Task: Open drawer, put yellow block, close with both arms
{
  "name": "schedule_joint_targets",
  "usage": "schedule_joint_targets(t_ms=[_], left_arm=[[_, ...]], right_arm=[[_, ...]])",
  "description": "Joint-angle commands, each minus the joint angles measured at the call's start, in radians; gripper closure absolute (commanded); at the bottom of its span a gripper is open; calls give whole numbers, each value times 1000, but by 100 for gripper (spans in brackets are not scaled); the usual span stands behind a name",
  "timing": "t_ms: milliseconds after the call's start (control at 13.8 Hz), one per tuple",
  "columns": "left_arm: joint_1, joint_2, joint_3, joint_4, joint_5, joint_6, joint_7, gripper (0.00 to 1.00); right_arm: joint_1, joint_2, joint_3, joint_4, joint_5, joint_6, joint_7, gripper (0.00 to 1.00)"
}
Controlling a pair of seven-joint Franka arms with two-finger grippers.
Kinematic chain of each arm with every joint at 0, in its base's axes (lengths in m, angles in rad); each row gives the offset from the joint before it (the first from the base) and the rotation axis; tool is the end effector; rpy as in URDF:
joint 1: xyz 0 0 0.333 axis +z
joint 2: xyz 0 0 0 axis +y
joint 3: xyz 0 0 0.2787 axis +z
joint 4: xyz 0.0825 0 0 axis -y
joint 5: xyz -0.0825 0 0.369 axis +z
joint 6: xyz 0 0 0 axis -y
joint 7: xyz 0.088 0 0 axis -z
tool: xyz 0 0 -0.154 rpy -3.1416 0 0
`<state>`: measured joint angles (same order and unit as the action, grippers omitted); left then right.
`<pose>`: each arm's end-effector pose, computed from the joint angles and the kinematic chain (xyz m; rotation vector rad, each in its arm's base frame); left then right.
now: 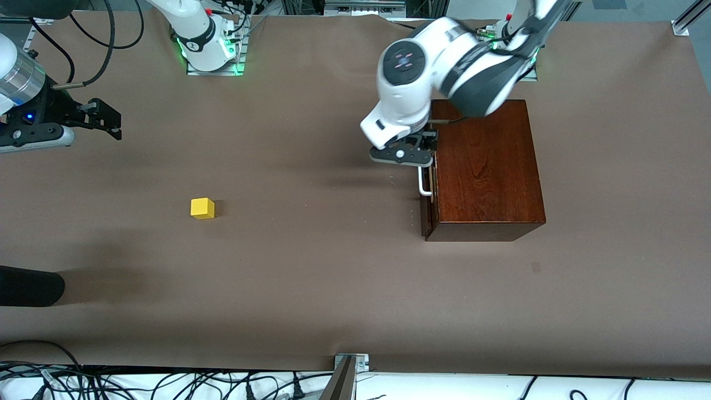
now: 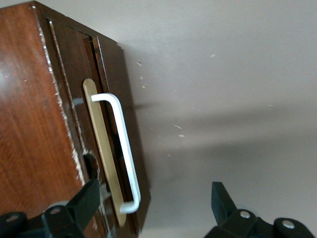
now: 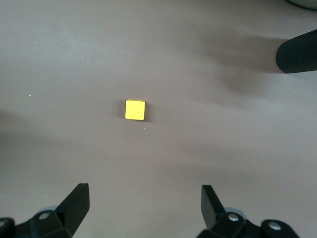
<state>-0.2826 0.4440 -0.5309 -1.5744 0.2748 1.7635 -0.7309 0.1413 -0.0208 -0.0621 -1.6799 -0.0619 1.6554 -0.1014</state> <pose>0.4638 -0.4010 0.3228 -2.9686 0.2081 0.1597 0.5380 0.0334 0.5089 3.0679 0.2861 -0.0068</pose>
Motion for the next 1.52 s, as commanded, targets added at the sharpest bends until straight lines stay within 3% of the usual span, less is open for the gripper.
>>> schedule_joint_targets(t_ms=[0,218,580,1015,1233,1450], left_arm=[[-9,22,-1,-57,67,72,-85,0],[-13,25,-3,-157,160,137,-146,0],[-21,35,-1,-237,169,220,-169,0],[-36,87,0,-228,170,295,-205,0],[-33,55,6,-227,175,211,-212,0],[-32,47,3,-225,268,182,-223,0]], right_arm=[[-3,5,1,23,16,-23,9,0],[-3,5,1,23,16,-23,8,0],[-3,5,1,23,17,-23,9,0],[-3,4,1,23,17,-25,8,0],[-3,4,1,22,17,-25,8,0],[-3,4,1,23,16,-25,8,0]])
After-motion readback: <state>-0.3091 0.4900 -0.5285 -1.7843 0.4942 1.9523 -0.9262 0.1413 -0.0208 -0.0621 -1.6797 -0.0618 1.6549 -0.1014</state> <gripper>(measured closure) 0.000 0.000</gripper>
